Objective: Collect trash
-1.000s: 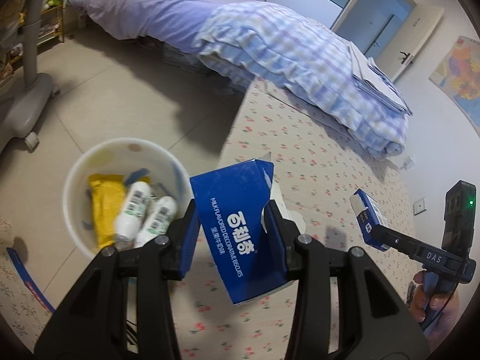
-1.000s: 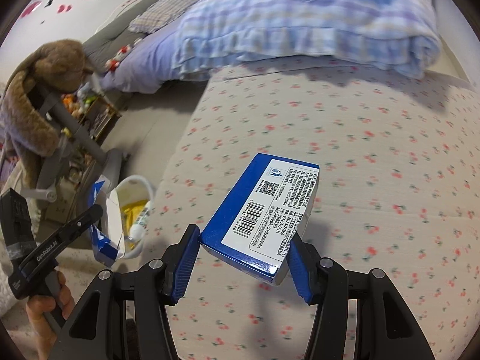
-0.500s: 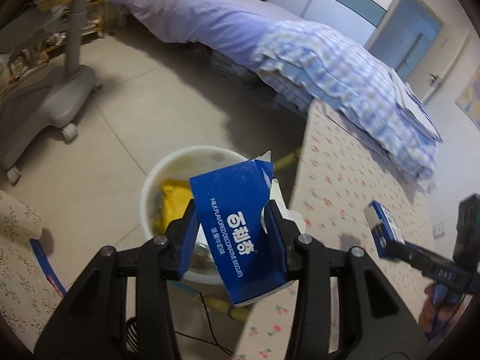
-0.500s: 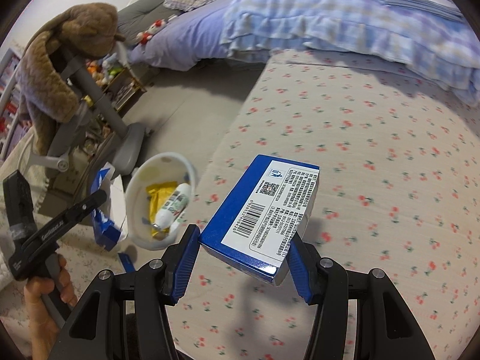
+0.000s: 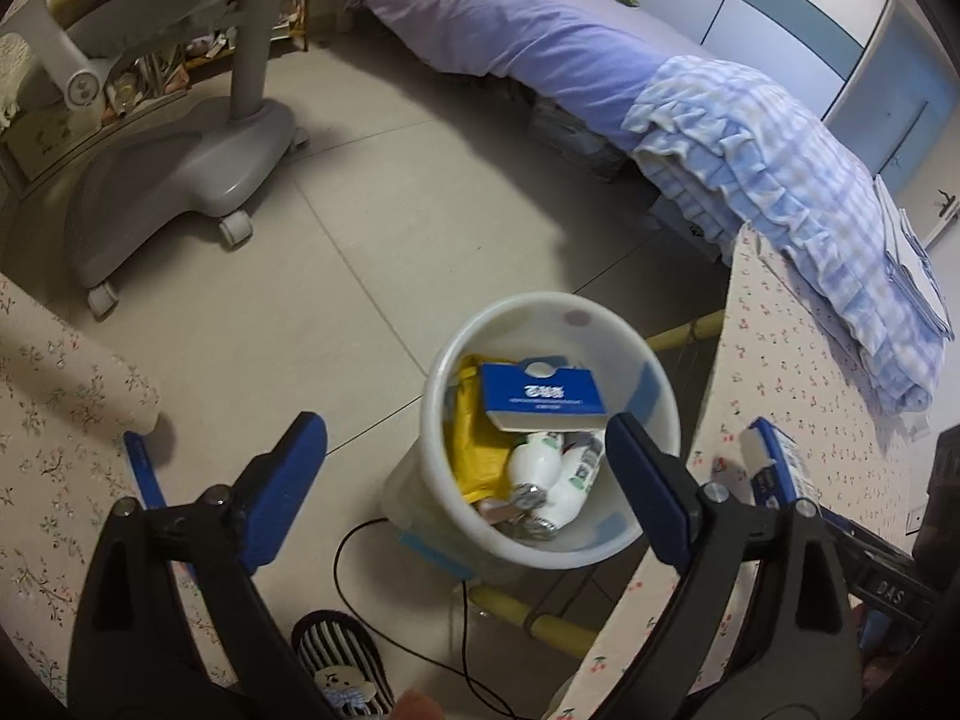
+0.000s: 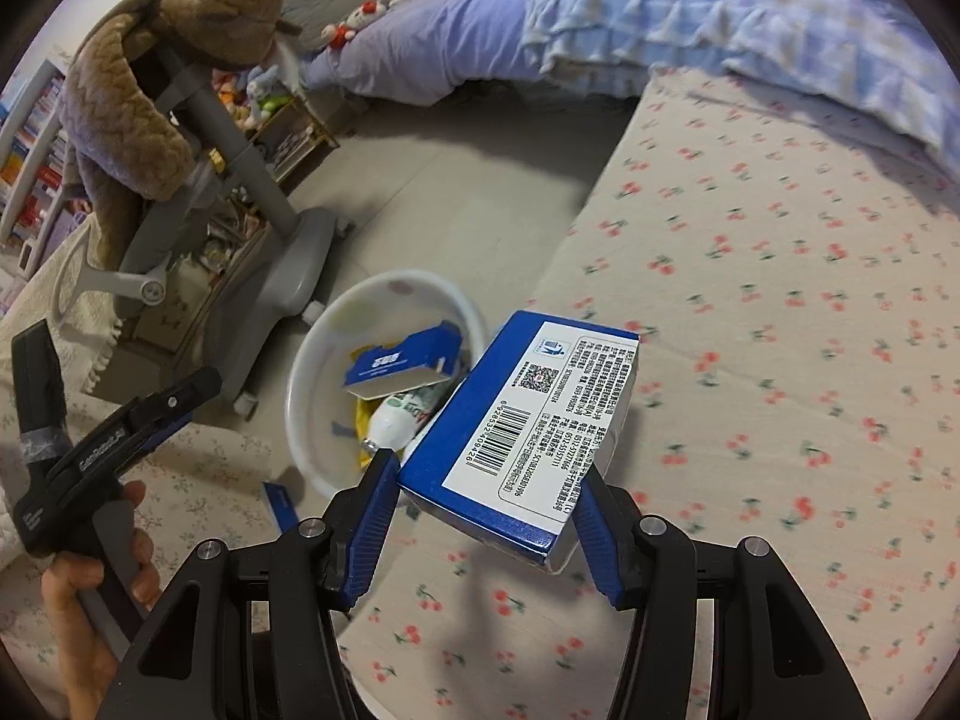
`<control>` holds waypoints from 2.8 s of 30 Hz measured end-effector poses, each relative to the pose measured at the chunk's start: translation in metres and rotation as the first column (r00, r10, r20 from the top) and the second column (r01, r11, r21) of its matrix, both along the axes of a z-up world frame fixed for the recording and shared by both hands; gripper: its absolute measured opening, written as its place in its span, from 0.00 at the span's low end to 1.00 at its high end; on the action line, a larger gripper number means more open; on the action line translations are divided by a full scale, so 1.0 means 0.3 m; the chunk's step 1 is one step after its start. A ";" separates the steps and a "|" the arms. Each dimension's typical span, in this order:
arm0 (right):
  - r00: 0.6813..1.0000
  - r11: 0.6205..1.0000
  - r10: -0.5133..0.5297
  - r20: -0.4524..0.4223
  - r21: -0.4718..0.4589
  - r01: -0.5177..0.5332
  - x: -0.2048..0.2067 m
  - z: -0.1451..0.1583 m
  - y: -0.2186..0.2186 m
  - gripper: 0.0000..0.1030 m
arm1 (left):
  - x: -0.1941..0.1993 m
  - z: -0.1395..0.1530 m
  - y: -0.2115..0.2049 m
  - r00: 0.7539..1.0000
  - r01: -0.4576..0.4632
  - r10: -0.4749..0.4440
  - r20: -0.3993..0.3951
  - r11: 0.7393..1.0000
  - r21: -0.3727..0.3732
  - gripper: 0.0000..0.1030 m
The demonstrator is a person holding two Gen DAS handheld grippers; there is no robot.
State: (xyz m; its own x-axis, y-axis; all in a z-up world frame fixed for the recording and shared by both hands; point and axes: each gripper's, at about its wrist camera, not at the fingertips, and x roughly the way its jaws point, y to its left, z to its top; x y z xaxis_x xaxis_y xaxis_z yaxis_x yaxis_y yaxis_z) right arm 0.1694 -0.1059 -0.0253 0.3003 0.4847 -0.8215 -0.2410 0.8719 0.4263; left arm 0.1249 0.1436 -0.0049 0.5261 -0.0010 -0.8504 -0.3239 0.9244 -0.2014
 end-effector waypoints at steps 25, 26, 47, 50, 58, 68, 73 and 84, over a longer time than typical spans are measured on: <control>0.999 0.988 -0.023 -0.025 -0.150 0.019 0.047 -0.100 0.074 0.66 | -0.034 0.002 0.071 1.000 -0.017 0.017 -0.006 0.997 -0.076 0.94; 0.999 0.985 -0.023 -0.025 -0.170 0.019 0.042 -0.113 0.070 0.66 | -0.035 0.002 0.071 1.000 -0.015 0.015 -0.007 0.997 -0.076 0.94; 0.996 0.997 0.028 0.084 -0.078 -0.022 0.100 0.068 0.278 0.75 | -0.046 0.010 0.113 0.998 -0.057 0.057 -0.001 0.995 -0.087 0.94; 0.995 0.998 -0.001 0.102 -0.065 0.007 0.116 0.099 0.274 0.76 | -0.048 0.011 0.115 0.998 -0.057 0.058 0.001 0.995 -0.086 0.94; 0.990 0.994 -0.064 0.122 -0.081 0.074 0.061 0.113 0.106 0.76 | -0.050 0.017 0.058 1.000 -0.006 0.006 0.005 0.998 -0.056 0.94; 0.947 0.966 -0.189 0.258 -0.126 0.227 -0.210 0.213 -0.217 0.77 | -0.132 0.066 -0.149 0.986 0.160 -0.162 0.036 0.986 0.049 0.99; 0.907 0.930 -0.252 0.338 -0.175 0.324 -0.402 0.231 -0.342 0.81 | -0.236 0.112 -0.296 0.962 0.246 -0.257 0.097 0.963 0.106 0.99; 0.829 0.837 -0.363 0.425 -0.242 0.490 -0.660 0.160 -0.477 0.83 | -0.415 0.064 -0.531 0.935 0.292 -0.330 0.132 0.924 0.246 0.99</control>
State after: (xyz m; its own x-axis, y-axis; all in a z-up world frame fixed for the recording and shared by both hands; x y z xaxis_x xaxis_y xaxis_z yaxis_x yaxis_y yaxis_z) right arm -0.0286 -0.2489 0.0229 0.7069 -0.0389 -0.7062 0.1131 0.9918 0.0586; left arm 0.0003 -0.0157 0.0144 0.6638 -0.0120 -0.7478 0.0080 0.9999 -0.0089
